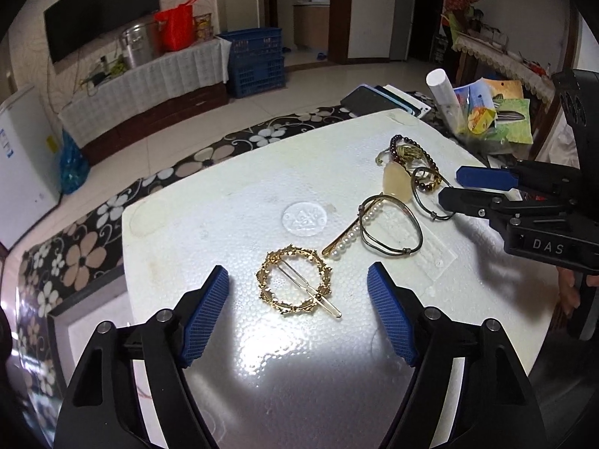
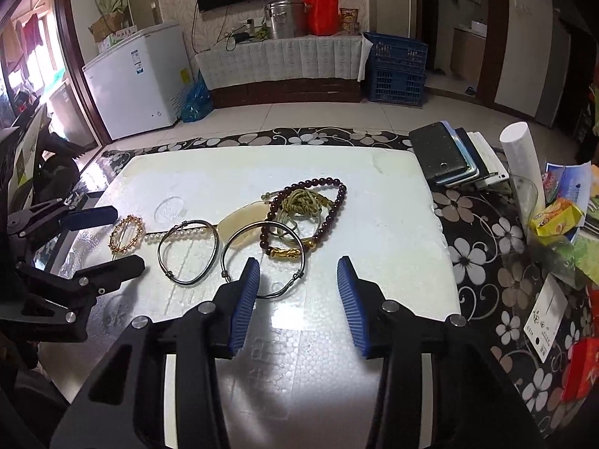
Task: Organize jewelry
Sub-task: 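Grasp the gold ring hair clip with the left tool while the right tool grasps a silver bangle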
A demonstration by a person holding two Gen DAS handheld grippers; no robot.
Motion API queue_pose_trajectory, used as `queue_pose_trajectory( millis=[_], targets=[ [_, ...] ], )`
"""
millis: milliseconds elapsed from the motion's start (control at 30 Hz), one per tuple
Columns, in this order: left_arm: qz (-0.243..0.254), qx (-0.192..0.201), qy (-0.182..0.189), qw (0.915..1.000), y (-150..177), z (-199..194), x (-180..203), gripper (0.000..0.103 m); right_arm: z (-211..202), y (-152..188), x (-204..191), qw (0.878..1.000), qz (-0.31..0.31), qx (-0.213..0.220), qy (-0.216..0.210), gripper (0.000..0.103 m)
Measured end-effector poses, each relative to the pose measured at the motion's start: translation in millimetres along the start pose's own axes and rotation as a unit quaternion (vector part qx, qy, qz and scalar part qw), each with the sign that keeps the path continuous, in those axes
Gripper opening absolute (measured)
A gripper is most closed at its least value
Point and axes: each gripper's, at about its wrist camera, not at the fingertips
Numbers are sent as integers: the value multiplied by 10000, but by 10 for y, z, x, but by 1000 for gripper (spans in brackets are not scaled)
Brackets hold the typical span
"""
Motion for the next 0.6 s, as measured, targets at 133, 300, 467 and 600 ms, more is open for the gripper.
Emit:
queue_pose_trajectory(
  millis=[133, 300, 467, 600],
  targets=[
    [45, 40, -6, 10000, -23, -18, 13, 58, 19, -10, -24, 9997, -149, -50, 182, 29],
    [7, 73, -43, 10000, -11, -19, -19, 48, 26, -3, -45, 9993, -264, -92, 254, 17],
    [-8, 108, -68, 9999, -4, -25, -39, 43, 46, 9, -100, 9984, -412, -120, 374, 7],
    [20, 134, -115, 9998, -2, -36, -26, 43, 30, 8, -57, 9991, -267, -56, 323, 5]
  ],
)
Point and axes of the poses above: each gripper's, at about its wrist camera, not at the fingertips, and z roughly the way its jaws point, x to its right, y to its underside, and after that the axes turned 15 degrees about -y, right-handed
